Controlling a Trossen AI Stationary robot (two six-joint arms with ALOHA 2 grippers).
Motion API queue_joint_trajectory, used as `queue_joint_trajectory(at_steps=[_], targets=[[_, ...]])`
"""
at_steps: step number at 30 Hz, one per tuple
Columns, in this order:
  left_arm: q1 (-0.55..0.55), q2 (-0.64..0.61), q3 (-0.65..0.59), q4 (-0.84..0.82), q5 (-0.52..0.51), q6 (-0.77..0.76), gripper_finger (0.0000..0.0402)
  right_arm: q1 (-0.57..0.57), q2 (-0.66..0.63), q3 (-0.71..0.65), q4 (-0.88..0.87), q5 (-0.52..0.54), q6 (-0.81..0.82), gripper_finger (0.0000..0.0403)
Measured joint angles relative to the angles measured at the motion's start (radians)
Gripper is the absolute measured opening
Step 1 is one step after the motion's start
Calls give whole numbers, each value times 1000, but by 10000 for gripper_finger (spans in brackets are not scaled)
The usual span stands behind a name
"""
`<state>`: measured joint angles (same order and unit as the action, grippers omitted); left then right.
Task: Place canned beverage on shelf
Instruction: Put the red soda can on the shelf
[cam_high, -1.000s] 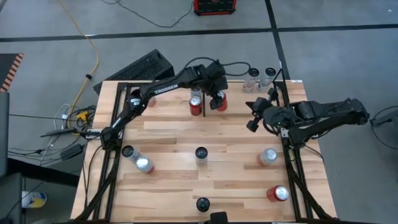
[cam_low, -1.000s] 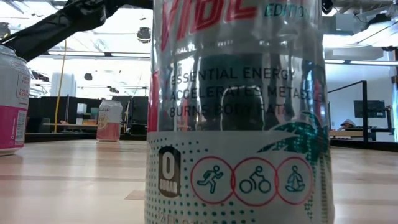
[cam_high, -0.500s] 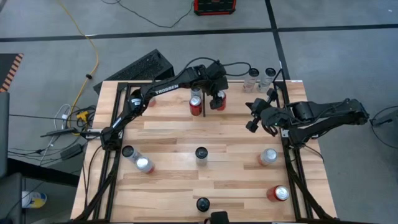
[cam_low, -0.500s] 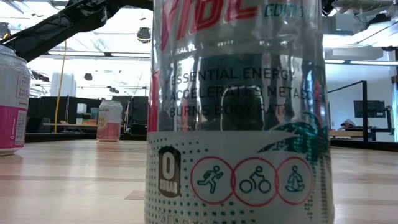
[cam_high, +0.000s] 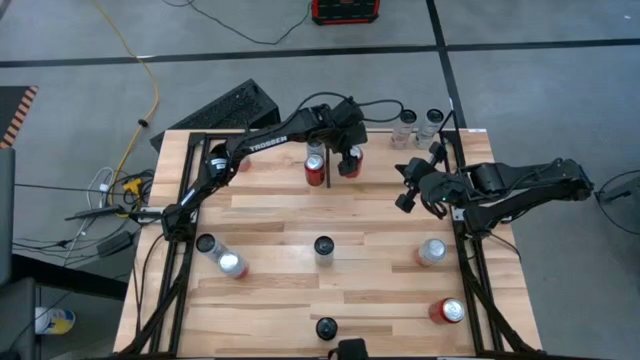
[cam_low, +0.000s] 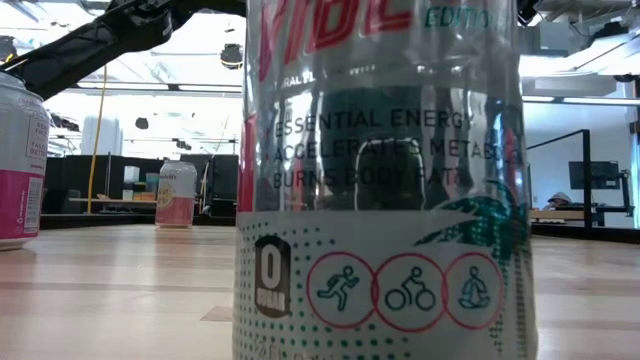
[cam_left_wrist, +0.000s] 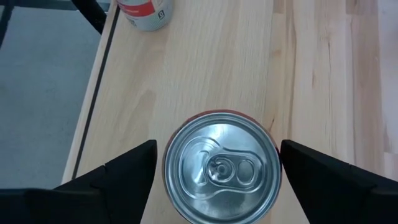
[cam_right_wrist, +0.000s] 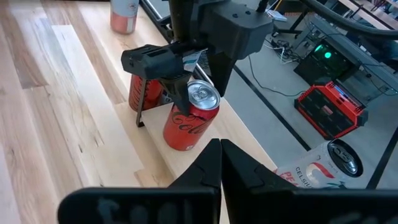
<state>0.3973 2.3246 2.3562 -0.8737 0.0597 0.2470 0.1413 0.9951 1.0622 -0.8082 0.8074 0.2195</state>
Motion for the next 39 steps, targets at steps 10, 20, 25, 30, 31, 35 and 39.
queue_joint_trajectory(at_steps=[10,20,25,30,31,35,39], targets=[[1,-51,0,1,-60,19,327,0,0,0,1,0,0,27],[-2,-192,0,-111,-74,-33,327,0,0,0,1,0,0,27],[-13,-327,-32,-255,-25,-58,327,0,0,0,1,0,0,26],[-41,-543,-244,-275,-7,-118,327,0,9,0,2,2,-9,27],[-52,-603,-314,-254,-24,-135,327,0,9,0,5,2,-12,27],[-120,-899,-673,-78,-138,-227,327,0,28,0,45,10,-49,27],[-228,-1228,-1102,262,-273,-292,327,-10,71,2,116,66,-139,26]])
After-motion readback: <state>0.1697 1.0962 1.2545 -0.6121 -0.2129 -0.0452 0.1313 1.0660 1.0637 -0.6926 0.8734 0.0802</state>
